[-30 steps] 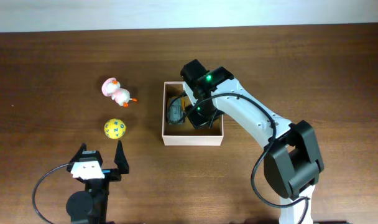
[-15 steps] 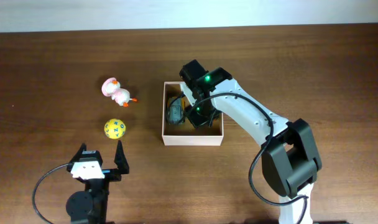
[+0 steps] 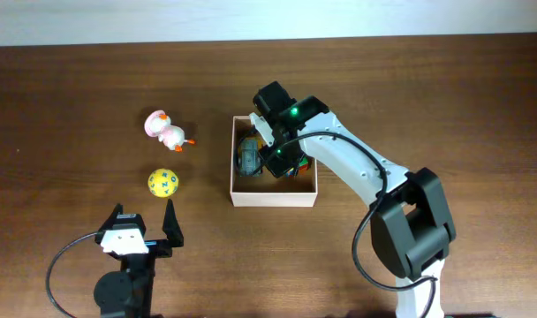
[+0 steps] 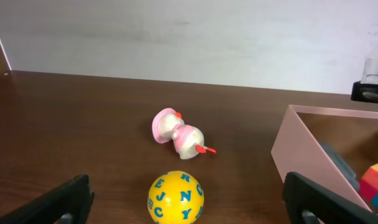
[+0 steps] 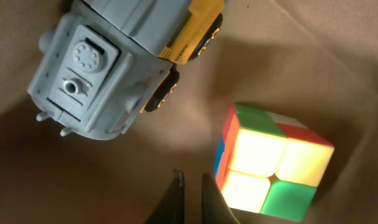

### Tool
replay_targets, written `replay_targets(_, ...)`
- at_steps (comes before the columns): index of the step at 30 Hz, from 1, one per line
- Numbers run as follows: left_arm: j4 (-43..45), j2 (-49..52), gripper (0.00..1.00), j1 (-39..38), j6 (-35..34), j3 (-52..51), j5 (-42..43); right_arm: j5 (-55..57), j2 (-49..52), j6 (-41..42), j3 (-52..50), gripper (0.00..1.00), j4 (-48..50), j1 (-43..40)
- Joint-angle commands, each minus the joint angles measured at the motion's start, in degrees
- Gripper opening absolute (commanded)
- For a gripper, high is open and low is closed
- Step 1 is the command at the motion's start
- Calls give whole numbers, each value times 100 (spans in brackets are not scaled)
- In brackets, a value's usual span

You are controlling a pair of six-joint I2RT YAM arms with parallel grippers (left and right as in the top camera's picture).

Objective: Pack container
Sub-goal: 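Push the cube and truck inside the box with the right gripper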

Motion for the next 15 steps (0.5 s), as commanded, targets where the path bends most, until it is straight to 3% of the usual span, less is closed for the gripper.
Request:
replay_targets(1,13,-50,99,-11,107,-42,-22,76,280,-157,-59,6,22,-24)
replay_targets(15,15,-50,99,-11,107,-42,-22,573,367,-304,-63,6,437,-50)
